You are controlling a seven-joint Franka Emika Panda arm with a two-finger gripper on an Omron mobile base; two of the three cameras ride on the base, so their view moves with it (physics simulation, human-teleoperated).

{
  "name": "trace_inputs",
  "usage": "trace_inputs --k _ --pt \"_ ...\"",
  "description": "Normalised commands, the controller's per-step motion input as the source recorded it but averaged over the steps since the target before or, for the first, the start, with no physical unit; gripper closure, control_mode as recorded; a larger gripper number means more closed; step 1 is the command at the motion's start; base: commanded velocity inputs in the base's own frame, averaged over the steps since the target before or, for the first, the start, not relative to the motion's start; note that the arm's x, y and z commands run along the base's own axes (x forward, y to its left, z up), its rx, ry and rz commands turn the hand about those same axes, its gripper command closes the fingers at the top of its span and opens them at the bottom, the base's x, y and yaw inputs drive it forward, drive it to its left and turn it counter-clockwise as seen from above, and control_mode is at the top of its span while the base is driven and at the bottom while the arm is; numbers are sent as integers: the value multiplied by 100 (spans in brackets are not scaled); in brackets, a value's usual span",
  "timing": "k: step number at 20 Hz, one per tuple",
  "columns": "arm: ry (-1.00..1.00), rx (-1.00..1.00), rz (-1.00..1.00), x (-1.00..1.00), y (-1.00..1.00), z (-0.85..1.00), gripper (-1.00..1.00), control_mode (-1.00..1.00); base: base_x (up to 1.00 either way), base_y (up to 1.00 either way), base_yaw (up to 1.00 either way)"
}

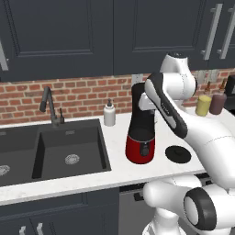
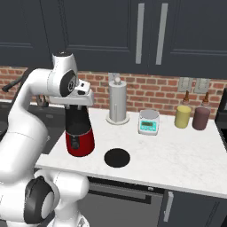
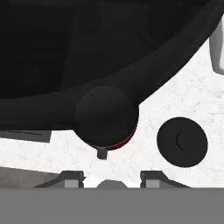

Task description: Close the lid blender by securely placing the lid on top.

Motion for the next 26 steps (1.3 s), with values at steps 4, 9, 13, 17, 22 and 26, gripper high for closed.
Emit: trace_inputs --k 4,9,13,17,22,26 --pt "0 0 -4 -7 -44 -4 -100 -100 0 0 0" --pt "2 0 -16 0 -100 -24 -100 -100 0 0 0" --pt "10 1 -23 -1 -100 -47 -100 -100 0 0 0" --pt "18 0 -21 0 -97 -60 -100 -100 0 0 0" --pt "10 0 -13 4 -31 -37 -100 -100 0 0 0" --pt "16 0 -12 1 0 -47 -100 -100 0 0 0"
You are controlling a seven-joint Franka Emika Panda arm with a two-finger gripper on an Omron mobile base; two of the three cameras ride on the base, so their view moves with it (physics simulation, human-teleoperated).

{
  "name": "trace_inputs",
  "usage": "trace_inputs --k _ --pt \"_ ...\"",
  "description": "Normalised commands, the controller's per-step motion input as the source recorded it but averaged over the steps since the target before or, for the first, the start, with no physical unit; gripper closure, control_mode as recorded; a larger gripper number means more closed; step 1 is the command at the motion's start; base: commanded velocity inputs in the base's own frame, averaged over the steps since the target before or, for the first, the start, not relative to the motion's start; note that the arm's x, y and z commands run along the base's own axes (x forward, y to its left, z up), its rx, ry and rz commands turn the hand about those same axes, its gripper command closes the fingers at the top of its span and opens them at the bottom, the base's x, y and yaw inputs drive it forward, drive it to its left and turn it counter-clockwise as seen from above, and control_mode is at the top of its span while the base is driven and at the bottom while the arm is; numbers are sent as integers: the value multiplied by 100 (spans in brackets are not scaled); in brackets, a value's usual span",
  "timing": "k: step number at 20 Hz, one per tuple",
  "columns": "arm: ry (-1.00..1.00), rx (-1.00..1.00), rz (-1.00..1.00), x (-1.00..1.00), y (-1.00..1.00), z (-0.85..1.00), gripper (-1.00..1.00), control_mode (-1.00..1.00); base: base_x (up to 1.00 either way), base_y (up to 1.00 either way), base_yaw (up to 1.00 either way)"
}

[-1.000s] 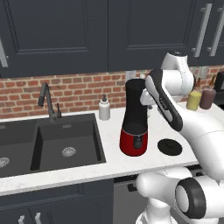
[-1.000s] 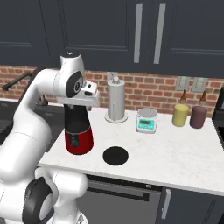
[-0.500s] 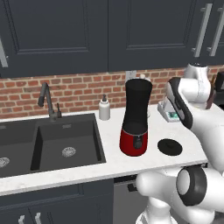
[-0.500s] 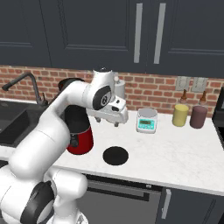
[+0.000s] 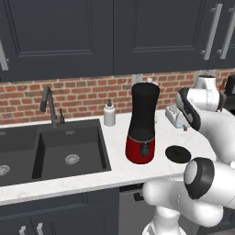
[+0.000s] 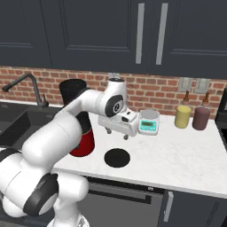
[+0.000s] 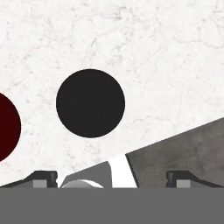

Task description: Close the lid blender by securely placing the lid on top.

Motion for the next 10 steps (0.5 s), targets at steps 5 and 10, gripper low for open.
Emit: trace_inputs --k 5,10 --pt "7 0 -8 0 1 -51 -100 -100 0 0 0" --pt "3 1 -6 0 0 -47 -100 -100 0 0 0"
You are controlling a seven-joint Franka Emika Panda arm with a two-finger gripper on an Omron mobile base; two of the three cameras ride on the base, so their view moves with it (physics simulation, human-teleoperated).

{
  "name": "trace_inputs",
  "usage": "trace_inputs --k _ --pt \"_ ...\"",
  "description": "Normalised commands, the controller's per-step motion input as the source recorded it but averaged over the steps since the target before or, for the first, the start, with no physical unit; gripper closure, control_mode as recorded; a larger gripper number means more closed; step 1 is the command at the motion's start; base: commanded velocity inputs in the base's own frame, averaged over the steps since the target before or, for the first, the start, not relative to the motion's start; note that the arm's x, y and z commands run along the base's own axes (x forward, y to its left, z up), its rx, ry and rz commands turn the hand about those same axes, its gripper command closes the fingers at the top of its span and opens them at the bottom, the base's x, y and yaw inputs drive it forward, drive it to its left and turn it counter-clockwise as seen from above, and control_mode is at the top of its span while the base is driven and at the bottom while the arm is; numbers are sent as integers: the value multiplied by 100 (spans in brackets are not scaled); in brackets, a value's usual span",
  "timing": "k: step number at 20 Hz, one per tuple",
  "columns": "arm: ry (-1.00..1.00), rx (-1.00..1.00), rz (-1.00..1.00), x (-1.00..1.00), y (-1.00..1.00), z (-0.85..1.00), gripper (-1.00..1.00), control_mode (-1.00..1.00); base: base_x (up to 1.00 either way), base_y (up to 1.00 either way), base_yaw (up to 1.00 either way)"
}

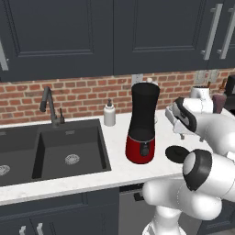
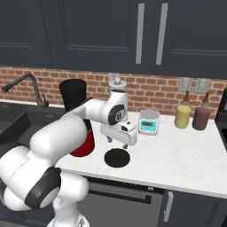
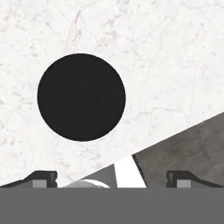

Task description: Close the lid blender by securely placing the lid on top.

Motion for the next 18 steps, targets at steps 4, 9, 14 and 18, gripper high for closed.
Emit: trace_inputs --k 4,9,14,18 --pt "0 4 -1 0 0 -33 -100 -100 0 0 0" --pt "0 1 0 9 5 -31 -100 -100 0 0 0" --pt "0 0 0 18 4 -26 -100 -100 0 0 0" --pt "0 0 0 21 0 -17 -100 -100 0 0 0"
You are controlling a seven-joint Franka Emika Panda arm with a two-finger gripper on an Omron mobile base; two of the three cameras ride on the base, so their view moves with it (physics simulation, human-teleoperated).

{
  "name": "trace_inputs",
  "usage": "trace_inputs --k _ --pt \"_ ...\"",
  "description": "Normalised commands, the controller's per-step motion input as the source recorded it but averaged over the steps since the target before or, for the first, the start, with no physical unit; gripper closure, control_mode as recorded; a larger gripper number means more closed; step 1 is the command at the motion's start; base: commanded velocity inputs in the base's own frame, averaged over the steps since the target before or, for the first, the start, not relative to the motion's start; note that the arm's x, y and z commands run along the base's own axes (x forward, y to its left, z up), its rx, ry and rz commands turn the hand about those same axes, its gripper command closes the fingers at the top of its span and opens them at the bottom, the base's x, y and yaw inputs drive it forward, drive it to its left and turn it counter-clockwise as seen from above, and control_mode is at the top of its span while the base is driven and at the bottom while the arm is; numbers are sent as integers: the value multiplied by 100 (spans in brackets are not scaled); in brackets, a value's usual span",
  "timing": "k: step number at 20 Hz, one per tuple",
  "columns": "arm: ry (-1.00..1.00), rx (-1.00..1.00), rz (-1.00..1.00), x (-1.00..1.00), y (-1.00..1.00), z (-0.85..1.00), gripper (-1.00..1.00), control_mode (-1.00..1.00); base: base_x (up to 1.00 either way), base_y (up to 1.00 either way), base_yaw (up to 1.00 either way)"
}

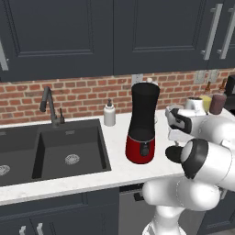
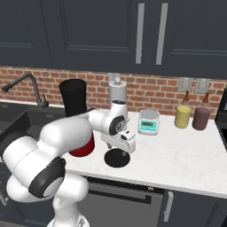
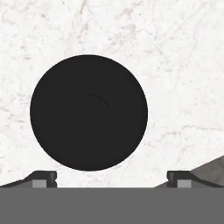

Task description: Close the lid blender by securely placing the lid on top.

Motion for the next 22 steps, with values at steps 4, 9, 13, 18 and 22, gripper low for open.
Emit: trace_inputs --k 4,9,13,18,22 --pt "0 0 0 23 0 -17 -100 -100 0 0 0" --pt "0 0 0 15 0 -18 -100 -100 0 0 0" --pt "0 0 0 3 6 -27 -100 -100 0 0 0" --pt "0 0 0 0 5 -31 -100 -100 0 0 0" --pt "0 0 0 0 1 -25 -100 -100 0 0 0"
